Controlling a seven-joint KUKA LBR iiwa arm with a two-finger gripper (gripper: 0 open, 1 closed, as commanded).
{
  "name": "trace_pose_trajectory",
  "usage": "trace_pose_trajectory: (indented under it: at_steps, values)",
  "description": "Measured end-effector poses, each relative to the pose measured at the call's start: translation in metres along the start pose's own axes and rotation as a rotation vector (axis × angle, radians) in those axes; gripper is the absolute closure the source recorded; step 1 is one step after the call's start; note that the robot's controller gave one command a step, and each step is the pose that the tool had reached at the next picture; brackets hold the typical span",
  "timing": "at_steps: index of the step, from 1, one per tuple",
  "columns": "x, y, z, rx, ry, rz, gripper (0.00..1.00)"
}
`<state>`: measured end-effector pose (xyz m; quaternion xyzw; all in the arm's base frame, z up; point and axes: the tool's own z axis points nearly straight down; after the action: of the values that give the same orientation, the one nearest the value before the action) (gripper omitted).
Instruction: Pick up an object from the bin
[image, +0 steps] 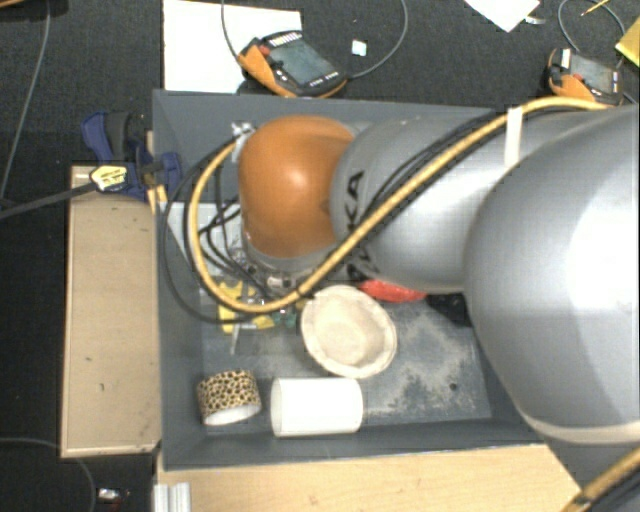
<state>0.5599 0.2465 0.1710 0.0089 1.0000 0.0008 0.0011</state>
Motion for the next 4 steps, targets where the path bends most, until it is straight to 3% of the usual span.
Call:
trace_pose_trajectory:
  at_steps: [1,2,3,4]
  values:
    - [-0.012,-0.021,0.01,0.0,0.0,0.05,0.0]
    - [-0.012,-0.031,0.018,0.0,0.001,0.013,0.0]
    - [-0.019,-0.025,0.026,-0.003,-0.005,0.036,0.0]
    - [-0.018,-0.067,0.038,-0.001,-0.003,0.124,0.0]
